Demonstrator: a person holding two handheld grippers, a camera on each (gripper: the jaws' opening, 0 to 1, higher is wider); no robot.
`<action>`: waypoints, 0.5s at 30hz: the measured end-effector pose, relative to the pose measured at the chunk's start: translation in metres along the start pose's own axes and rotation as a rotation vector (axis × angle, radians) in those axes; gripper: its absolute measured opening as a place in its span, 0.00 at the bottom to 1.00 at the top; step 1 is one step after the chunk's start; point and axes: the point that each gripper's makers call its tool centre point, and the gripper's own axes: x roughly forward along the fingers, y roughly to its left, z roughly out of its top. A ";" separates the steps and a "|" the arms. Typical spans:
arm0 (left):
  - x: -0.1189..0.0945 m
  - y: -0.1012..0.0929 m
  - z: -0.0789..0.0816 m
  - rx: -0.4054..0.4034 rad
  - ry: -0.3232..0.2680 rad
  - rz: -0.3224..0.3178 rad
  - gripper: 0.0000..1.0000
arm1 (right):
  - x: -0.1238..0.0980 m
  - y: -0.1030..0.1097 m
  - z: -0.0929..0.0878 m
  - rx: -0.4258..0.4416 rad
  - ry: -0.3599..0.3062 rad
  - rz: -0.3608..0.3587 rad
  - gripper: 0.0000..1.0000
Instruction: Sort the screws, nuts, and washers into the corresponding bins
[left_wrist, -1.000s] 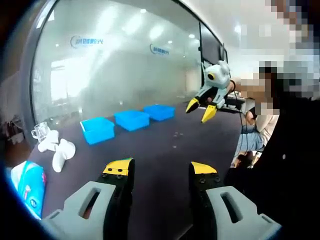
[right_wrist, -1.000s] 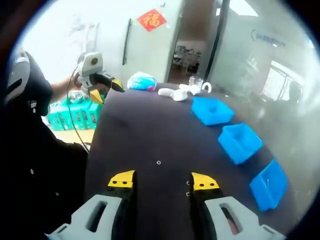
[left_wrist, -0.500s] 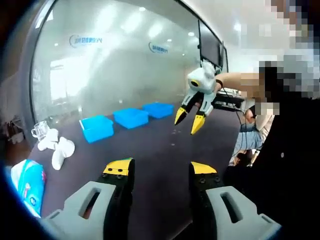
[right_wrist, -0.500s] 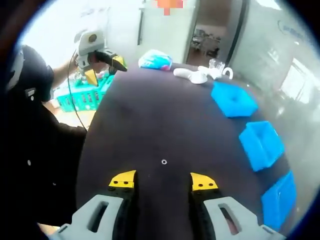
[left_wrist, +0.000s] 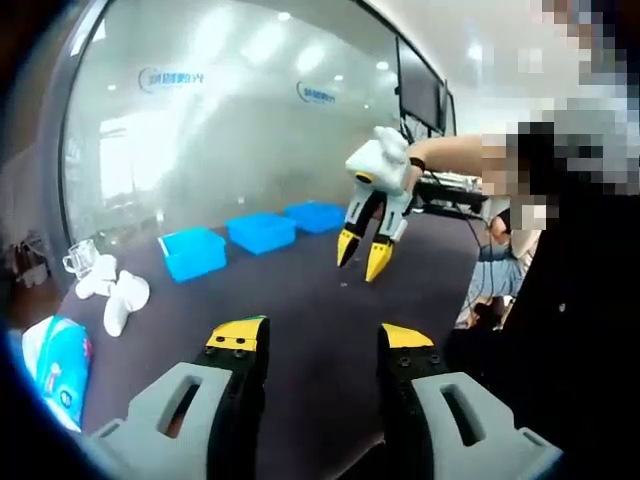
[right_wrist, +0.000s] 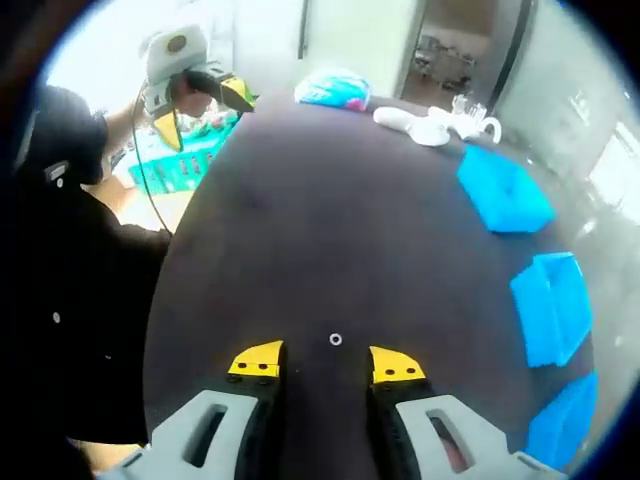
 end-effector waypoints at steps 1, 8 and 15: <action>0.000 0.000 0.001 0.000 -0.001 -0.002 0.42 | 0.002 0.000 0.000 0.001 0.003 0.004 0.27; 0.000 -0.002 0.004 0.005 -0.006 -0.003 0.42 | 0.011 -0.006 0.000 0.019 0.036 0.014 0.21; -0.004 -0.004 0.005 -0.003 -0.011 -0.003 0.42 | 0.017 -0.006 -0.001 0.024 0.043 0.027 0.17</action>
